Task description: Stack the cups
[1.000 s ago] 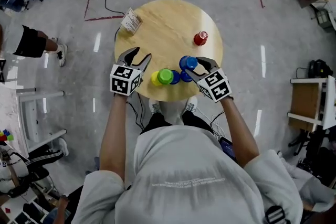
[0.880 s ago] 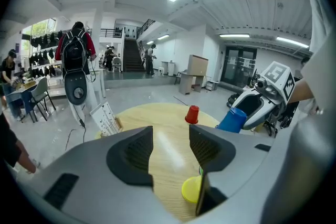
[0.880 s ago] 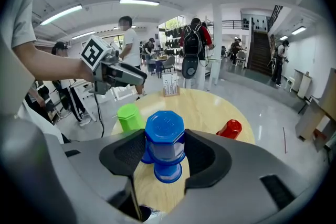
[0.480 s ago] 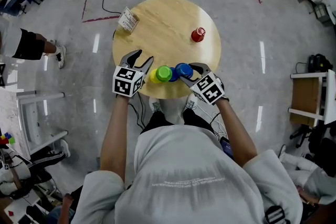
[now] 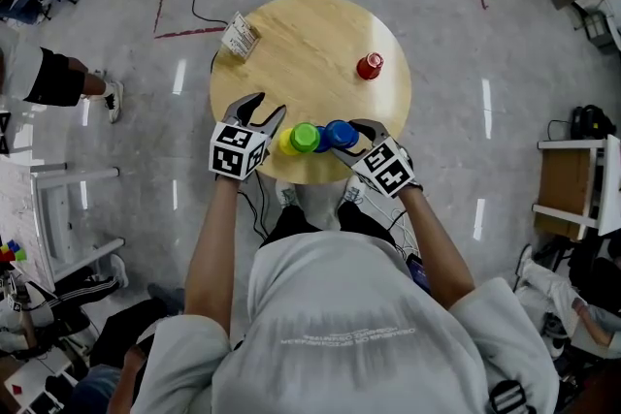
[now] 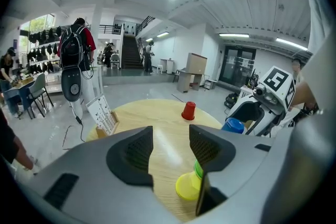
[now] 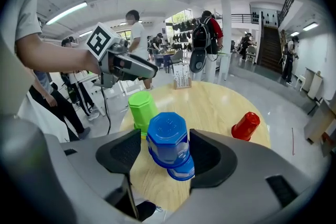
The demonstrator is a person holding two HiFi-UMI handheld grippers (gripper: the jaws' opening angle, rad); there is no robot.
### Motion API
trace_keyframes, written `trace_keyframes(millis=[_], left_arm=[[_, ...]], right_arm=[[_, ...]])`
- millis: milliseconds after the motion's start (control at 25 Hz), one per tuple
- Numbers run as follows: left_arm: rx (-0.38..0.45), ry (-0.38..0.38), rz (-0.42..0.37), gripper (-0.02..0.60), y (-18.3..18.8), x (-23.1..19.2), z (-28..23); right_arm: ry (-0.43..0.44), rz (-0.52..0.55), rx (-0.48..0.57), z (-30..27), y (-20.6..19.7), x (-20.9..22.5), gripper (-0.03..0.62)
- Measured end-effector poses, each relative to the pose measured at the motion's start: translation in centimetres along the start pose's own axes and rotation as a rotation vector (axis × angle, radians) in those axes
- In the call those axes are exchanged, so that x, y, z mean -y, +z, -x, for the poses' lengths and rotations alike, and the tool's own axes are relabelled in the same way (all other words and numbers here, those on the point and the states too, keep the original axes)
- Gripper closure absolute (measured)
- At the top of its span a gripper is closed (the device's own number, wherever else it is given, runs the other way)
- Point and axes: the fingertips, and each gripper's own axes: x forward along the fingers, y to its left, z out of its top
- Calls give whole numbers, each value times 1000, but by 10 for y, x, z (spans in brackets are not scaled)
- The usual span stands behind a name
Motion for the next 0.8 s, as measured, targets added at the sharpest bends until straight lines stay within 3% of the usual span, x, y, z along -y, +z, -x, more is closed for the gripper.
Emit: trace_keyframes(millis=[240,560,800], left_arm=[[11,2,-3,348,3,-1,-2],[-6,33,-21,354,12,-6,-1],[-38,58,-21,358,8,-11,-5]], right_arm=[[49,-64,141,30,23,22,253],[-243,-225,235,47,34,152,253],[-316,-280,149,2,7,212,253]])
